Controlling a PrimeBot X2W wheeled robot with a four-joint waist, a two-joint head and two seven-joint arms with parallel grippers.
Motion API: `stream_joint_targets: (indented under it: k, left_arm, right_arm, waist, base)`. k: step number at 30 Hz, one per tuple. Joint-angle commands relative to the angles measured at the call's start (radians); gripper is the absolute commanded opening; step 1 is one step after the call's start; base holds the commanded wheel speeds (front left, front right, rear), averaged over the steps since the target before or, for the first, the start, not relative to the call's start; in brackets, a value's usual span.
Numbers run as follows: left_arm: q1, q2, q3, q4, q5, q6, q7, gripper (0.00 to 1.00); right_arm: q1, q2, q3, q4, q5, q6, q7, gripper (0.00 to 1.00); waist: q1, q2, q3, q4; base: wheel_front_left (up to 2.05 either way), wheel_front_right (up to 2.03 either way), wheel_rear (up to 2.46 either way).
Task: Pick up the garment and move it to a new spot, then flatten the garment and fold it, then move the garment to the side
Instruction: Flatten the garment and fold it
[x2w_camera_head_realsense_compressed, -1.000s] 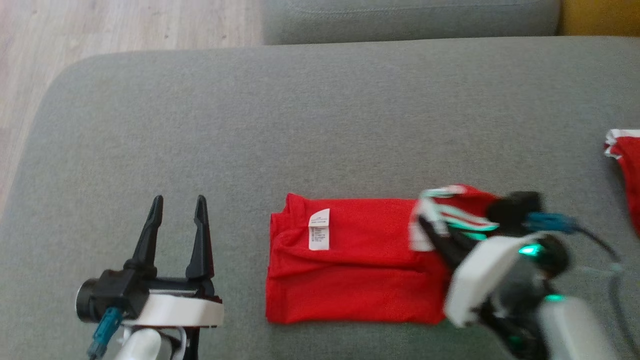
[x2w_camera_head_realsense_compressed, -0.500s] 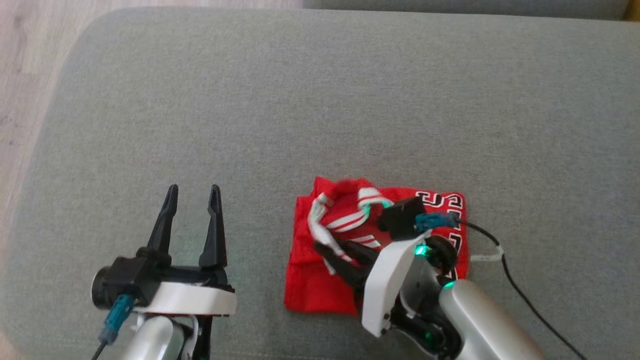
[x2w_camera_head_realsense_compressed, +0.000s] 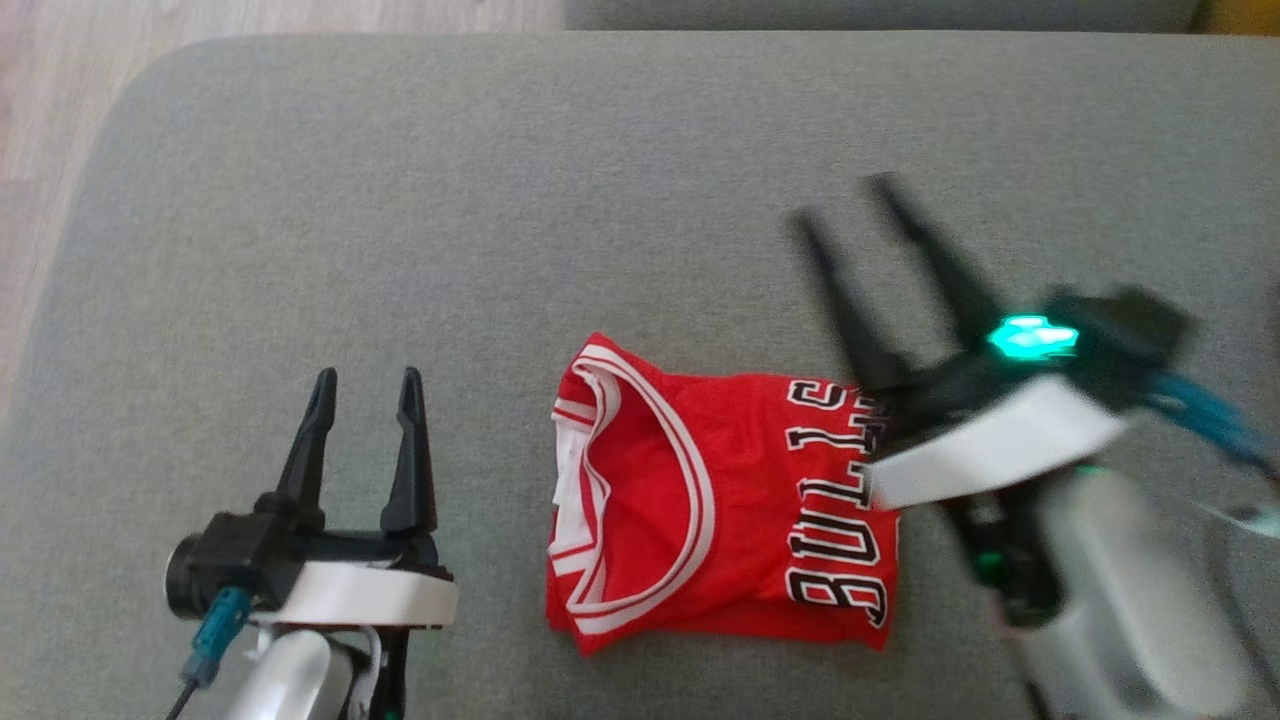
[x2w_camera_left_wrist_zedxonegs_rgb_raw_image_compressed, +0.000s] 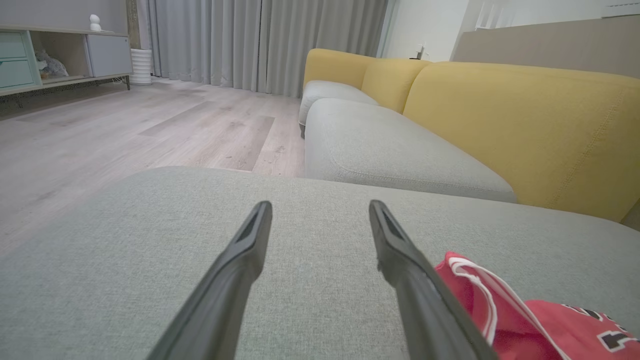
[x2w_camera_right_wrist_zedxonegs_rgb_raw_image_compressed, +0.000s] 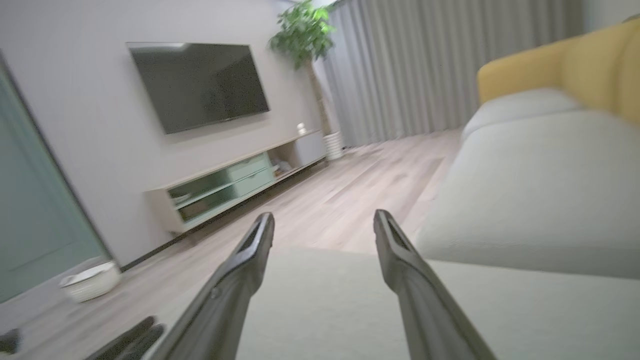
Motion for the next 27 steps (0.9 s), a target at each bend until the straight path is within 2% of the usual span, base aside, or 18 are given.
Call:
stream_joint_targets:
  k: [1, 6, 10, 17, 27]
  left_arm:
    - [-0.027, 0.027, 0.042, -0.028, 0.010, 0.003, -0.010, 1.00]
    - [-0.013, 0.045, 0.049, -0.034, 0.014, 0.015, -0.005, 1.00]
    - [0.005, 0.066, 0.056, -0.039, 0.022, 0.032, 0.006, 1.00]
    - [0.059, 0.110, 0.061, -0.058, 0.044, 0.071, 0.042, 1.00]
    - [0.156, 0.140, 0.050, -0.094, 0.050, 0.113, 0.102, 1.00]
  right_arm:
    - [0.026, -0.003, -0.033, -0.052, -0.034, -0.001, -0.016, 1.00]
    - [0.149, -0.031, -0.242, -0.101, -0.139, -0.001, -0.008, 1.00]
    - [0.265, -0.034, -0.326, -0.119, -0.174, -0.001, 0.005, 1.00]
    - [0.398, -0.005, -0.354, -0.138, -0.183, -0.001, 0.014, 1.00]
    - [0.488, 0.020, -0.358, -0.171, -0.197, -0.001, 0.043, 1.00]
  waist:
    - [-0.0001, 0.0000, -0.006, -0.009]
    - [-0.0001, 0.0000, -0.019, -0.026]
    - [-0.0001, 0.0000, -0.039, -0.036]
    - [-0.0001, 0.0000, -0.091, -0.054]
    - [-0.0001, 0.0000, -0.177, -0.072]
  base:
    - [0.00, 0.00, 0.00]
    - [0.00, 0.00, 0.00]
    - [0.00, 0.00, 0.00]
    - [0.00, 0.00, 0.00]
    - [0.00, 0.00, 0.00]
